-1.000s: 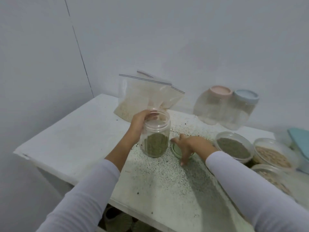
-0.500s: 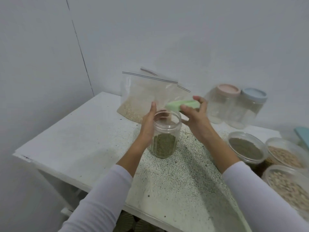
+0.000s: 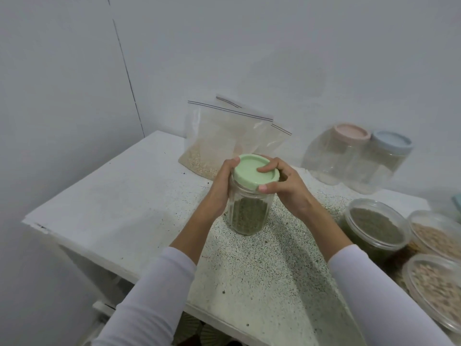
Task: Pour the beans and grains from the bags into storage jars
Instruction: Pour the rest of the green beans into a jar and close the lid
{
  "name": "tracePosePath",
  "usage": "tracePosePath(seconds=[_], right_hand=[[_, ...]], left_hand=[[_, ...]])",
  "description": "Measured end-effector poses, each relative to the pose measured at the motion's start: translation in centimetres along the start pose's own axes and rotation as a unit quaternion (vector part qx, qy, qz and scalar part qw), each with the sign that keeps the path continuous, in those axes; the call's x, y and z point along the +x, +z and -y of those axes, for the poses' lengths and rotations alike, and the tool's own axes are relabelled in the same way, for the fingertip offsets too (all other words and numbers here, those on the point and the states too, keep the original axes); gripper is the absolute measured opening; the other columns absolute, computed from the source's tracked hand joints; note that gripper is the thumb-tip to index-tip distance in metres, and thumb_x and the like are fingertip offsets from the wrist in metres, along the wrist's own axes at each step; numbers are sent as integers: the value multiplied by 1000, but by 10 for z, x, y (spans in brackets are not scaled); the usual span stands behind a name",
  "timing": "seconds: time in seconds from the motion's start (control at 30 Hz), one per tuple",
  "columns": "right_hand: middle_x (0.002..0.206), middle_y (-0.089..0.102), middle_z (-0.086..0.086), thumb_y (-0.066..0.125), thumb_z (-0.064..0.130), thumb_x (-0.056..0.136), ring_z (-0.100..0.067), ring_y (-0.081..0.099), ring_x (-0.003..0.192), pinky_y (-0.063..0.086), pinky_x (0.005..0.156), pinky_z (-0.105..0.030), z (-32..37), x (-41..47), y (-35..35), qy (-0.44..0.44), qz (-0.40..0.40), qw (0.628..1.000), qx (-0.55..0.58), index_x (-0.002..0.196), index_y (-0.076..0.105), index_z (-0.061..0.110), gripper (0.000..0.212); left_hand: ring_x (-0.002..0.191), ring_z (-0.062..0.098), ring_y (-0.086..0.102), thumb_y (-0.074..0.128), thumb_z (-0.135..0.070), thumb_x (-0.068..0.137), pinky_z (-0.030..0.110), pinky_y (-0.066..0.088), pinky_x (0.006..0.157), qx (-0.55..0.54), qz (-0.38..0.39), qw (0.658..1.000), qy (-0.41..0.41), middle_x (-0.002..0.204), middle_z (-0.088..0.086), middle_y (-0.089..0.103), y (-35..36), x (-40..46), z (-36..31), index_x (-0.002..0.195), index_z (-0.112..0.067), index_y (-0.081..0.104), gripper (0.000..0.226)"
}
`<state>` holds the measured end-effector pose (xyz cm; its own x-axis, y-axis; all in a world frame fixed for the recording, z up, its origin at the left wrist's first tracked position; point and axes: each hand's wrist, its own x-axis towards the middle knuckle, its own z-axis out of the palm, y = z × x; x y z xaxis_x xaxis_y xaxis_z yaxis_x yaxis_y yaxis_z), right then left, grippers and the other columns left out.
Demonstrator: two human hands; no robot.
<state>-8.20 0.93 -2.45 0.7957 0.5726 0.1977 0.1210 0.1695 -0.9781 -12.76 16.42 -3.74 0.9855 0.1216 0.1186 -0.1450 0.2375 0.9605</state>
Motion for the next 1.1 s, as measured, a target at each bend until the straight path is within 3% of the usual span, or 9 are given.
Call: tracePosePath(seconds=[0.13, 0.43, 0.53, 0.63, 0.77, 0.83, 0.9, 1.0, 1.1], right_hand=[[128, 60, 0, 80, 10, 38, -23, 55, 117, 48, 91, -34, 2, 6, -3, 2, 44, 999, 14, 67, 65, 25, 35], [127, 61, 1, 85, 14, 36, -22, 57, 117, 50, 90, -31, 3, 6, -1, -6, 27, 999, -18, 68, 62, 24, 40], [120, 51, 6, 92, 19, 46, -7, 53, 109, 48, 96, -29, 3, -6, 16, -19, -69, 984, -166, 86, 57, 28, 54], [111, 43, 6, 86, 48, 53, 2, 46, 100, 38, 86, -8, 2, -21, 24, -78, -105, 938, -321, 112, 45, 38, 72], [74, 60, 4, 60, 54, 73, -14, 61, 74, 51, 82, -35, 14, -32, 7, -158, -224, 927, -256, 103, 57, 29, 39], [91, 64, 5, 63, 49, 71, -7, 61, 88, 46, 84, -22, 28, -27, -1, -164, -182, 927, -284, 106, 59, 22, 44], [129, 53, 9, 74, 45, 68, 0, 48, 114, 32, 94, -10, 43, -17, -5, -89, -36, 934, -344, 127, 50, 25, 67], [145, 36, 10, 81, 28, 73, -2, 35, 125, 29, 103, -20, 54, 1, 0, 9, 109, 904, -414, 143, 35, 27, 85], [136, 45, 1, 85, 29, 68, -10, 42, 121, 35, 107, -34, 47, 10, 12, -6, 58, 900, -433, 140, 41, 20, 85]], left_hand=[[106, 27, 61, 36, -47, 84, 35, 54, 82, 3, 0, 1000, -10, 118, 20, 63, -2, 0, 2, 123, -4, 58, 62], [96, 25, 58, 27, -34, 102, 27, 51, 66, 24, -113, 993, 1, 104, 16, 61, 8, 1, 10, 100, -12, 61, 40], [84, 22, 63, 19, -36, 105, 32, 50, 68, -28, -188, 982, 20, 86, 10, 66, 20, 3, 13, 85, -15, 65, 54], [76, 15, 64, 17, -35, 105, 25, 52, 62, -46, -229, 972, 27, 76, 4, 67, 23, 5, 14, 79, -17, 65, 57], [78, 12, 62, 14, -30, 106, 17, 52, 57, -38, -240, 969, 37, 78, 2, 65, 23, 4, 14, 79, -20, 63, 56], [77, 11, 61, 14, -27, 106, 15, 50, 54, -34, -242, 969, 44, 77, 2, 63, 25, 5, 15, 78, -18, 62, 56], [73, 10, 61, 15, -26, 106, 15, 49, 52, -32, -242, 969, 42, 76, 2, 63, 26, 4, 13, 77, -17, 62, 55], [71, 12, 59, 18, -24, 105, 18, 48, 53, -39, -254, 965, 47, 75, 3, 61, 25, 5, 13, 74, -16, 61, 53], [71, 14, 56, 23, -20, 104, 17, 45, 50, -33, -284, 957, 56, 76, 4, 57, 26, 5, 14, 72, -16, 57, 47]])
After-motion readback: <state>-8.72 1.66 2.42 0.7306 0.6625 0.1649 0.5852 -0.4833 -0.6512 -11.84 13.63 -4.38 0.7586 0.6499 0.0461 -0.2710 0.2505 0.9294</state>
